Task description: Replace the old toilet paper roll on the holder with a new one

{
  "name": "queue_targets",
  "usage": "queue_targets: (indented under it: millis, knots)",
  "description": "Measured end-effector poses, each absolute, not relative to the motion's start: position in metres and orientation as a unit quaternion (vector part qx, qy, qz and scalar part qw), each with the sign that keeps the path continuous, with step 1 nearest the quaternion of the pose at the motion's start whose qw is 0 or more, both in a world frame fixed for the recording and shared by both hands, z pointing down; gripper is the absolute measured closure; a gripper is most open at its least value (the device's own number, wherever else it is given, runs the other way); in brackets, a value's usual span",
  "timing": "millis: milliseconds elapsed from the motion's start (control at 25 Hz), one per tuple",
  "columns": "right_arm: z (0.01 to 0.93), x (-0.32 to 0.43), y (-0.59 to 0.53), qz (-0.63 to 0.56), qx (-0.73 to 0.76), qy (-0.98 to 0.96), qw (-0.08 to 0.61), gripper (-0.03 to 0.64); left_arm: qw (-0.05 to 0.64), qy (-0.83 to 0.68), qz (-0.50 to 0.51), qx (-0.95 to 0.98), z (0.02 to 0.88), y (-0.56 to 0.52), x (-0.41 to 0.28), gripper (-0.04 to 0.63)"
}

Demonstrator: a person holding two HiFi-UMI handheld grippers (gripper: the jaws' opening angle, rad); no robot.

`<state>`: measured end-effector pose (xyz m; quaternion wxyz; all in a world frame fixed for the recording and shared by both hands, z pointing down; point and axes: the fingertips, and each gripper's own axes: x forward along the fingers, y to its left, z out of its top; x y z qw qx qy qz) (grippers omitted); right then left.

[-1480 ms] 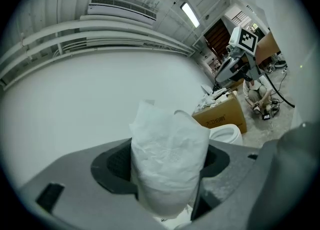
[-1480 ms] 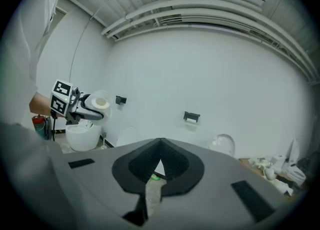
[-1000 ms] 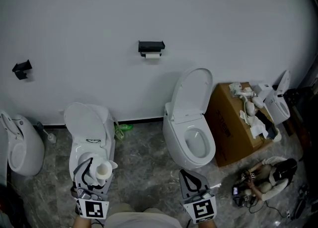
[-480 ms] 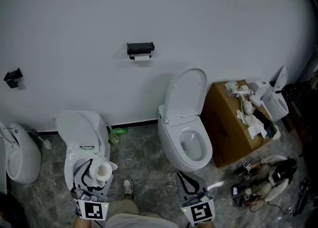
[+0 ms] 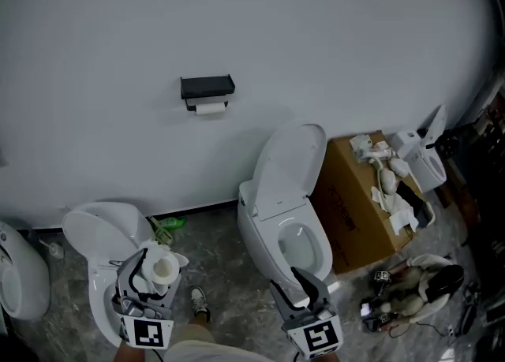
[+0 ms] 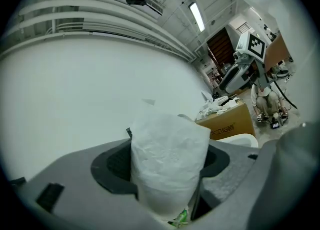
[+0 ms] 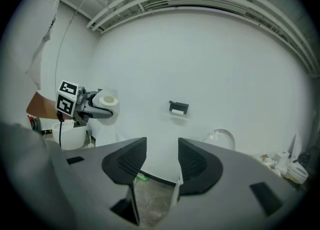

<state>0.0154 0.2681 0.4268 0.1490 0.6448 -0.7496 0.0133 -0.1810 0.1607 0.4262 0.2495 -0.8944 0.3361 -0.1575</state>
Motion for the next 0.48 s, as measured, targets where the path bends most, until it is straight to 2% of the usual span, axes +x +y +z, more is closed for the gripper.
queue_targets:
  millis: [200, 480]
  knots:
    - [0.417, 0.024, 0.17, 0.02, 0.647, -0.745, 0.159, 0.374, 0.239, 0.334, -0.146, -0.9, 0.415, 0.065, -0.177, 0.262]
    - [0.425, 0.026, 0.083, 0.038, 0.639, -0.742, 0.198, 0.351, 0.218, 0.332, -0.138, -0.907, 0.415, -0.026, -0.174, 0.262]
